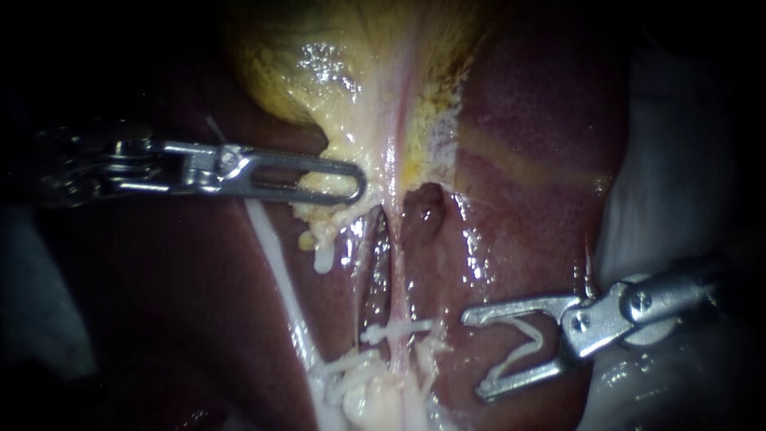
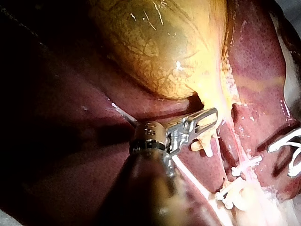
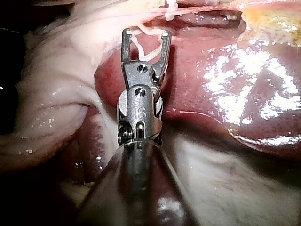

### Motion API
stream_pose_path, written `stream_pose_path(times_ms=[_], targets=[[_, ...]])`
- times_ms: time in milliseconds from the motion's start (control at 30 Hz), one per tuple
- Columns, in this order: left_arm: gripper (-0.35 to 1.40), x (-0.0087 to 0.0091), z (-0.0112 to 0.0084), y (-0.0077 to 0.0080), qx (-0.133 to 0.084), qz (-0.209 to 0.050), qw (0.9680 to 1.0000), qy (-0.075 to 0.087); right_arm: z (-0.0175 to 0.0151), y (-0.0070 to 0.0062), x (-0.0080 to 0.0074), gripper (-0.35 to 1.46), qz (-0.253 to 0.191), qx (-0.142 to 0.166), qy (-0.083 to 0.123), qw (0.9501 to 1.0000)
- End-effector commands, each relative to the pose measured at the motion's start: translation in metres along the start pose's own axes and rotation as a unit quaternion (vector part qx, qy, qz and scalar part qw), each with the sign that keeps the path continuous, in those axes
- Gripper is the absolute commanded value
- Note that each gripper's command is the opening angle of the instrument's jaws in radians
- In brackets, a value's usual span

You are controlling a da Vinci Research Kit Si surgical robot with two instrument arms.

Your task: Clipping second clip right tube

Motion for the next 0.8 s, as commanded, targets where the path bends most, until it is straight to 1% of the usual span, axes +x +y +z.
stream_pose_path(times_ms=[33, 133, 167, 333, 467, 600, 800], targets=[[-0.35, -0.0001, -0.0001, 0.0000, 0.001, 0.000, 1.0000, 0.000, 0.0000, 0.0000, 0.0000, 0.50, 0.000, 0.000, 0.000, 1.0000], [-0.35, -0.0008, -0.0014, 0.0000, 0.004, -0.001, 1.0000, 0.003, 0.0000, 0.0000, 0.0000, 0.50, 0.000, 0.000, 0.000, 1.0000], [-0.35, -0.0010, -0.0017, 0.0000, 0.003, -0.002, 1.0000, 0.002, 0.0000, 0.0000, 0.0000, 0.50, 0.000, 0.000, 0.000, 1.0000], [-0.35, -0.0027, -0.0047, 0.0001, -0.007, -0.006, 0.9999, -0.005, 0.0000, 0.0000, 0.0000, 0.50, 0.000, 0.000, 0.000, 1.0000], [-0.35, -0.0036, -0.0066, 0.0002, -0.013, -0.006, 0.9998, -0.012, 0.0000, 0.0000, 0.0000, 0.50, 0.000, 0.000, 0.000, 1.0000], [-0.35, -0.0038, -0.0075, 0.0003, -0.014, -0.007, 0.9998, -0.013, 0.0001, 0.0000, 0.0000, 0.50, 0.000, 0.000, 0.000, 1.0000], [-0.35, -0.0037, -0.0075, 0.0001, -0.015, -0.007, 0.9998, -0.013, 0.0001, 0.0000, 0.0000, 0.50, 0.000, 0.000, 0.000, 1.0000]])
